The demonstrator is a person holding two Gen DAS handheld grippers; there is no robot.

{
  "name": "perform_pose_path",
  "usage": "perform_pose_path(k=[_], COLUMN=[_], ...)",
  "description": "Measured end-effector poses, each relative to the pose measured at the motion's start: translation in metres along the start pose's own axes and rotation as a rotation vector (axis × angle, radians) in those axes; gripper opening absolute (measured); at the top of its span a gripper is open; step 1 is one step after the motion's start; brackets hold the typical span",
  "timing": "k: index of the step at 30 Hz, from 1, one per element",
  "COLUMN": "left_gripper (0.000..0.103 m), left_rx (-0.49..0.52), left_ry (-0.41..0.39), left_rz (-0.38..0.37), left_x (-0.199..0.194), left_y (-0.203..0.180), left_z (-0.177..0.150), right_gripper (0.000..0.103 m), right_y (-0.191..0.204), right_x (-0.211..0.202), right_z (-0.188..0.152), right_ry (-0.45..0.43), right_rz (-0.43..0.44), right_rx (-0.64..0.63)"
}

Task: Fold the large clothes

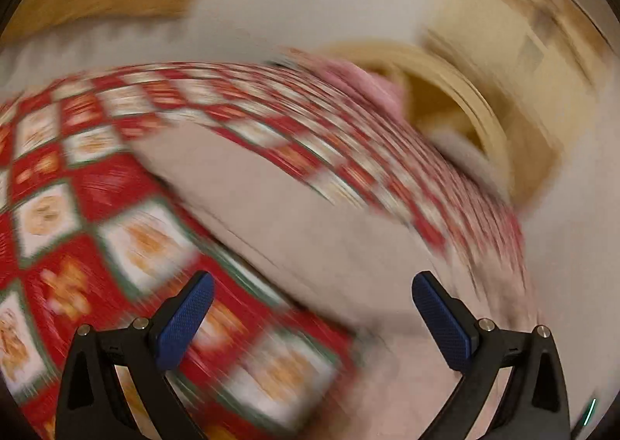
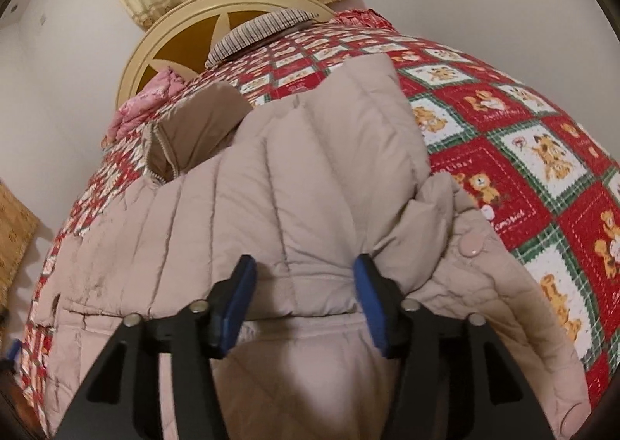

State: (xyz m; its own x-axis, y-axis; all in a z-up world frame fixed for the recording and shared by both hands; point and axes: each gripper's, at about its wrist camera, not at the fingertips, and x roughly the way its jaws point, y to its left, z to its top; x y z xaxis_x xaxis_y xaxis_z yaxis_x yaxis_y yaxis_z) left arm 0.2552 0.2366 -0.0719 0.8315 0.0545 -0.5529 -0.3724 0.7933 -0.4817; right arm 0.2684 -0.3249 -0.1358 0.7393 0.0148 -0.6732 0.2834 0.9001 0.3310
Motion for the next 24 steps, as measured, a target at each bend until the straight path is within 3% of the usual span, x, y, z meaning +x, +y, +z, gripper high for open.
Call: perform_pose_path(k=[2, 6, 10, 13, 14, 15, 17, 18, 19, 21, 24], left_gripper=[0.102, 0.102, 0.102, 0.101, 0.092, 0.070, 0.045, 0.039, 0.025, 0.015, 0.010], left_rx=[-0.164, -0.307, -0.361, -0.311, -0.306, -0.314, -0.350, -0.358, -0.350, -0.329, -0.261], left_ry=[-0.010, 0.080, 0.174, 0.091, 0.082, 0.095, 0.140, 0.141, 0.133, 0.156, 0.133], left_rz=[0.079, 0.161, 0.146, 0.125, 0.088, 0.049, -0.042, -0.055, -0.063, -0.073, -0.107], left_x=[0.019, 0.071, 0.114, 0.114, 0.116, 0.121, 0.137, 0.140, 0.142, 0.145, 0.132], left_y=[0.043, 0.093, 0.110, 0.106, 0.106, 0.107, 0.111, 0.113, 0.113, 0.109, 0.091], left_z=[0.034, 0.066, 0.065, 0.068, 0.068, 0.067, 0.060, 0.058, 0.057, 0.057, 0.065], right_gripper=[0.063, 0.064, 0.064, 0.064, 0.064, 0.064, 0.064, 0.064, 0.064, 0.064, 0.064], right_y=[0.005, 0.006, 0.006, 0.006, 0.006, 0.006, 0.006, 0.006, 0.006, 0.006, 0.006], right_x=[0.002, 0.003, 0.003, 0.004, 0.004, 0.004, 0.004, 0.004, 0.004, 0.004, 0.004], right_z=[0.000, -0.002, -0.002, -0.002, -0.003, -0.003, -0.003, -0.003, -0.003, -0.003, -0.003], right_ry=[0.004, 0.006, 0.007, 0.009, 0.009, 0.009, 0.010, 0.010, 0.010, 0.010, 0.010], right_rz=[-0.013, -0.025, -0.027, -0.033, -0.035, -0.036, -0.039, -0.040, -0.040, -0.041, -0.039], right_rx=[-0.022, -0.034, -0.036, -0.040, -0.041, -0.042, -0.045, -0.045, -0.045, -0.045, -0.044])
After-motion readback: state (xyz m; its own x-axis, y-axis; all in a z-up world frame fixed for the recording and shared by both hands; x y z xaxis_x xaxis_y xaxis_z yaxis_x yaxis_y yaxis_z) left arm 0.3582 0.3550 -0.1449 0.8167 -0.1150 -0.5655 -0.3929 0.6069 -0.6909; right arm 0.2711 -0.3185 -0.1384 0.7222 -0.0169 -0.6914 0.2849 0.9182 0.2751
